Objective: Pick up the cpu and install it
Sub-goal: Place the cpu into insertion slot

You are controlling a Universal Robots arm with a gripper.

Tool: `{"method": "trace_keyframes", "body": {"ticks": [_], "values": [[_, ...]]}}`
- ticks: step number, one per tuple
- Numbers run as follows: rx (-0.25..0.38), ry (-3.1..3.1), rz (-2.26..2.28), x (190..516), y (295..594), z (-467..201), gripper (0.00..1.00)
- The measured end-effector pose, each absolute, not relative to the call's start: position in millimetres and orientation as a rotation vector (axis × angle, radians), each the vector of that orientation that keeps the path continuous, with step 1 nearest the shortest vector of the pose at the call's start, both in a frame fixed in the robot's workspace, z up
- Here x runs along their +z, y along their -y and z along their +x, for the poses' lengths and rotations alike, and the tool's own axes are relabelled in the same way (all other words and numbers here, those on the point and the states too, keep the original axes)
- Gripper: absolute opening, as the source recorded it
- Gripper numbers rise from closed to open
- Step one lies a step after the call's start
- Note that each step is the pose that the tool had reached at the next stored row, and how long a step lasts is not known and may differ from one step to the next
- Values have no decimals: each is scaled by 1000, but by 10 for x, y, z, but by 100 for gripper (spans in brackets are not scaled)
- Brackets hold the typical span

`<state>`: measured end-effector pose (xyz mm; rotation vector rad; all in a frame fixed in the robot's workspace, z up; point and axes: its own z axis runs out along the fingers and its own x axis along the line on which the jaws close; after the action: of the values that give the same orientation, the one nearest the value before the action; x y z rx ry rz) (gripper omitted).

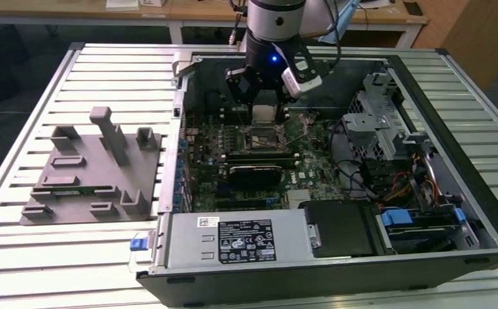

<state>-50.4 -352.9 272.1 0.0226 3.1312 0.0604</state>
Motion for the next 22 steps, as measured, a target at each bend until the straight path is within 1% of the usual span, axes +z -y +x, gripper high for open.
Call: {"method": "trace_keyframes", "body": {"ticks": [14,22], "values": [[58,-3104,380,2719,3529,-504,54],[57,-3085,503,2719,3529,-504,54]]}}
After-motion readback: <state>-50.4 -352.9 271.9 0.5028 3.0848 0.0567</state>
